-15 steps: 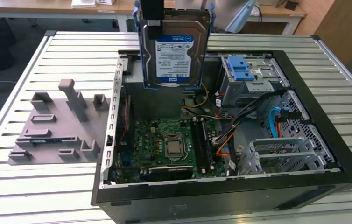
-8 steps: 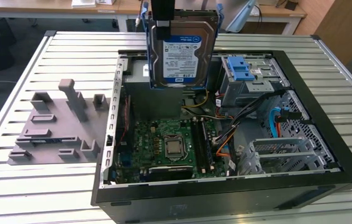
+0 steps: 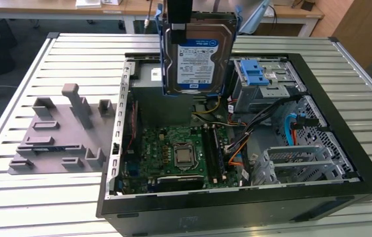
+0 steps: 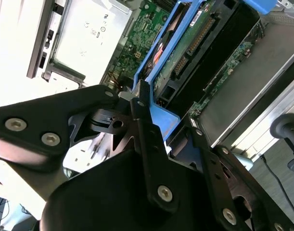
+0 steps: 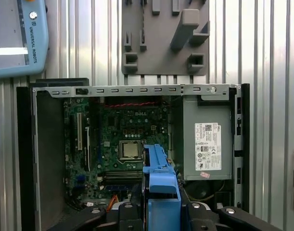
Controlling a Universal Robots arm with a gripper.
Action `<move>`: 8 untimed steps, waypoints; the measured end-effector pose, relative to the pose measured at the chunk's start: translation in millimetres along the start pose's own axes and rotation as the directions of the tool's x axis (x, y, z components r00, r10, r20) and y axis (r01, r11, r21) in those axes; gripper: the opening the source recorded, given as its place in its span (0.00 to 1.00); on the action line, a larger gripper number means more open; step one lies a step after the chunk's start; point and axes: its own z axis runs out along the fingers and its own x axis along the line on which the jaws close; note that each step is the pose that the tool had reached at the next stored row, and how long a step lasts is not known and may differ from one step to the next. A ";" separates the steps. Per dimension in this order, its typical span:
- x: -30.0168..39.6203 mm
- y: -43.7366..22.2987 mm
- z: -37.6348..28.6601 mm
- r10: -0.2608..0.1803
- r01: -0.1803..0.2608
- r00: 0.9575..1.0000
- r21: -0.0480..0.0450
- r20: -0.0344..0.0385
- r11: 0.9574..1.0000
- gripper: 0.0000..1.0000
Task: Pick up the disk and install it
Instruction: 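Pick up the disk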
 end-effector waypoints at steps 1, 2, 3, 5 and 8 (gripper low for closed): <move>0.1 -0.8 0.0 0.000 0.000 1.000 0.000 0.000 1.000 0.37; 0.1 -1.0 0.1 0.000 0.000 1.000 0.000 0.000 1.000 0.37; 0.1 -1.0 0.1 0.000 0.000 1.000 0.000 0.000 1.000 0.37; 0.1 -1.1 0.0 0.000 0.000 1.000 0.000 0.000 1.000 0.37; 0.1 -1.1 0.1 0.000 0.000 1.000 0.000 0.000 1.000 0.37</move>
